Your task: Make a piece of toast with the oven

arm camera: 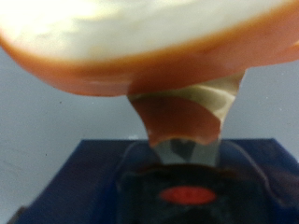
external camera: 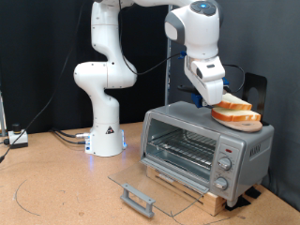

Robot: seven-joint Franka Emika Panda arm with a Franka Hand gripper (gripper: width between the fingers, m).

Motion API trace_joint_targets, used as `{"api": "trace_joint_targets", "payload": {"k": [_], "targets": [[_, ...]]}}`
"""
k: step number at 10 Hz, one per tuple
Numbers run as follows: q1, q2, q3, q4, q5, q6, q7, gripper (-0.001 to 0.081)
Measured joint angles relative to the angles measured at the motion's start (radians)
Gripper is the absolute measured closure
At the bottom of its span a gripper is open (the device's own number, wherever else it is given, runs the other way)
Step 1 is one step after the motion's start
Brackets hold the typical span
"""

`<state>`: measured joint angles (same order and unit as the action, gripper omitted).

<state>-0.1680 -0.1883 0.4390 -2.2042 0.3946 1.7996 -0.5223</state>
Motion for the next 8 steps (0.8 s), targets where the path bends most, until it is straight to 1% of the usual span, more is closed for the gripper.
{"api": "trace_joint_targets", "payload": {"k": [2,4,5,7,8], "targets": [[-0.001,0.008,-0.007,0.014,0.004,-0.001,-0.002,0.0411],[-0.001,0.007,-0.015,0.021,0.015,0.018,-0.011,0.0411],[-0.001,0.006,-0.018,0.020,0.025,0.051,-0.020,0.0411],[-0.001,-0.003,-0.021,0.008,0.050,0.143,-0.039,0.0411],[-0.001,-0.007,-0.025,0.005,0.065,0.169,-0.045,0.0411]]}}
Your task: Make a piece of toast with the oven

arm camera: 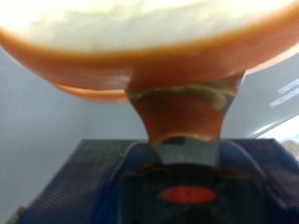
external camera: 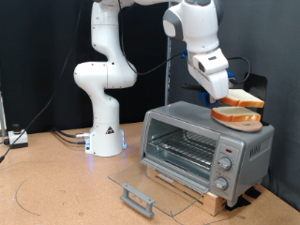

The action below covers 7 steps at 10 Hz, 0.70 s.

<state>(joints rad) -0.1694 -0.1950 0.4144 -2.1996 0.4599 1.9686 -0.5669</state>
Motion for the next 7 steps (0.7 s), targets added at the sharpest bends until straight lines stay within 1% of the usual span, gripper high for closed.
{"api": "trace_joint_targets", "payload": {"k": [4,7], "targets": [[-0.001,-0.015,-0.036,0.002,0.036,0.003,-0.018,0.0411],[-0.004,-0.032,-0.080,0.002,0.076,0.003,-0.058,0.0411]]}}
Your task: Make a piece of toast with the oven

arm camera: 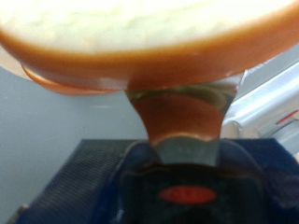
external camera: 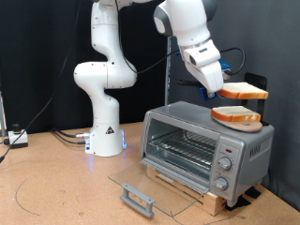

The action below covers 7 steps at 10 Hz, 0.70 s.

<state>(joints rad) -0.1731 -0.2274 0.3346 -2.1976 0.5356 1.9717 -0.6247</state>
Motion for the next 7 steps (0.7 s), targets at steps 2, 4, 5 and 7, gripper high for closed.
{"api": "trace_joint_targets", "payload": {"k": [2,4,5,7], "targets": [[-0.004,-0.014,-0.028,0.001,0.023,0.000,-0.013,0.0411],[-0.006,-0.017,-0.033,0.000,0.025,-0.001,-0.013,0.0411],[-0.007,-0.015,-0.038,-0.003,0.026,0.001,-0.028,0.0411],[-0.028,-0.015,-0.085,-0.005,0.022,-0.041,-0.116,0.0411]]}}
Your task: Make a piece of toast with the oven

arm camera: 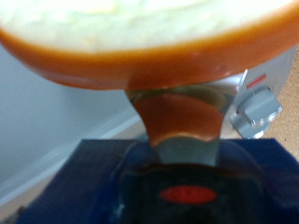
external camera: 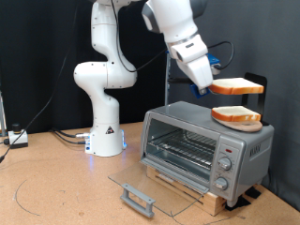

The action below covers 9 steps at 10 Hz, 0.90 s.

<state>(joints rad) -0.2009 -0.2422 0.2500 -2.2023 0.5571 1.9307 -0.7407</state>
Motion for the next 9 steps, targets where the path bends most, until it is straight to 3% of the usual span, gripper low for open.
{"api": "trace_joint_targets", "payload": {"k": [5,7,9], "targets": [[-0.067,-0.002,-0.125,0.011,-0.058,-0.133,-0.247,0.0411],[-0.075,-0.001,-0.131,0.012,-0.060,-0.147,-0.264,0.0411],[-0.078,-0.011,-0.149,-0.014,-0.060,-0.153,-0.344,0.0411]]}}
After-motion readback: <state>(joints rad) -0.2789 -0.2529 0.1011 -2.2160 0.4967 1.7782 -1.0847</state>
